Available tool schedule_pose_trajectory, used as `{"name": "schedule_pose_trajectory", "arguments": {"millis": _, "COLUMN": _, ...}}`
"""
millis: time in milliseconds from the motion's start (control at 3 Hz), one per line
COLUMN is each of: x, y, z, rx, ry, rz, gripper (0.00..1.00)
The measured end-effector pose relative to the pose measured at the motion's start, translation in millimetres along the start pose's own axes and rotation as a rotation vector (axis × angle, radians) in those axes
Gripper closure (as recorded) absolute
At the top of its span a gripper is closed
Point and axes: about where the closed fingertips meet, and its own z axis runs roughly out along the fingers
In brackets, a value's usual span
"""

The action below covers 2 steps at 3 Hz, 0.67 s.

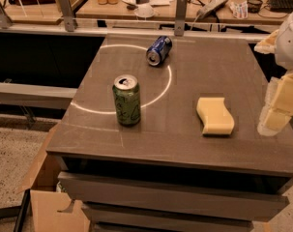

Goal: Move green can near pepsi can

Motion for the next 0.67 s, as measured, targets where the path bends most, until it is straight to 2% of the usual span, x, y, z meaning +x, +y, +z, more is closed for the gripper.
{"name": "schedule_pose_trajectory", "arguments": {"millis": 333, "x": 0.0, "y": 0.0, "z": 0.0, "rx": 0.0, "ry": 0.0, "rz": 0.0, "gripper": 0.0}}
{"name": "schedule_pose_trajectory", "arguments": {"millis": 667, "x": -3.9, "y": -1.3, "z": 1.4, "rx": 0.003, "ry": -0.059, "rz": 0.015, "gripper": 0.0}}
